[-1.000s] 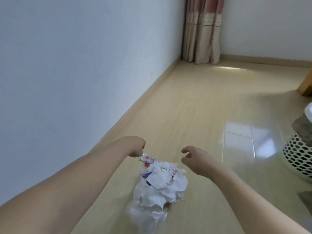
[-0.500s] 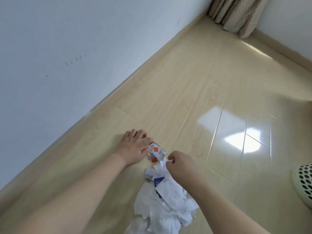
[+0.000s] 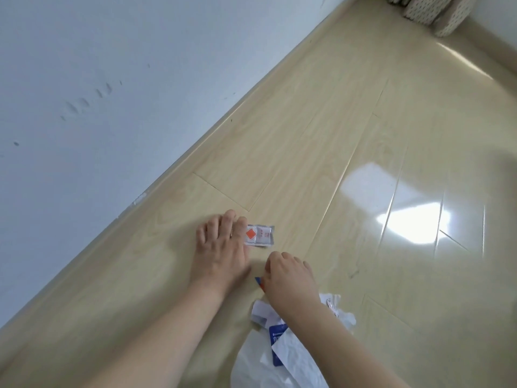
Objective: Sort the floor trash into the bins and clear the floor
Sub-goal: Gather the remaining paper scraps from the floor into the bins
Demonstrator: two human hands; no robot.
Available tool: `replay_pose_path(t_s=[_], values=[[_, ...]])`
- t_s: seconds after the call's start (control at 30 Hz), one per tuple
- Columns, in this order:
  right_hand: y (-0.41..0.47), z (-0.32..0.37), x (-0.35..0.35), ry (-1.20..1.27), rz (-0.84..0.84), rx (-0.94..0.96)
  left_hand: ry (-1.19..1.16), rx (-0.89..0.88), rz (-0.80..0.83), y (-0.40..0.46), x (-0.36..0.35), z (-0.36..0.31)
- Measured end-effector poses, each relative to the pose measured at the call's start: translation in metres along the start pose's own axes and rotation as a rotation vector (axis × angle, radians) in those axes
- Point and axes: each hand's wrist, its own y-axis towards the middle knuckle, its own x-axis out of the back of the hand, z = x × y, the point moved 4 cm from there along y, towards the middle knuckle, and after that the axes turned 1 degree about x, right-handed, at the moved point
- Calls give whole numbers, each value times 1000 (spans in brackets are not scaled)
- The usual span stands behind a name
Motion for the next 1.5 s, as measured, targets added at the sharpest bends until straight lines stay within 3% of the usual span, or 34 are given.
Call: replay_pose_path(t_s=[0.4, 1.0, 1.17, 1.3, 1.4, 1.5], values=[[-6, 17, -1, -59, 60, 95, -75, 20, -70, -6, 8, 4], [2, 12, -12, -38, 138, 127, -40, -13, -4, -1, 3, 4], [-7, 8, 25, 84, 5, 34, -88, -9, 3, 0, 3, 6], [-33, -8, 69, 170, -125, -10, -111, 3, 79, -4, 4, 7], [-69, -33, 91, 439, -174, -98, -224, 148, 304, 1, 16, 3], [-115, -69, 106, 618, -276, -161, -547, 227, 476, 0, 50, -29]])
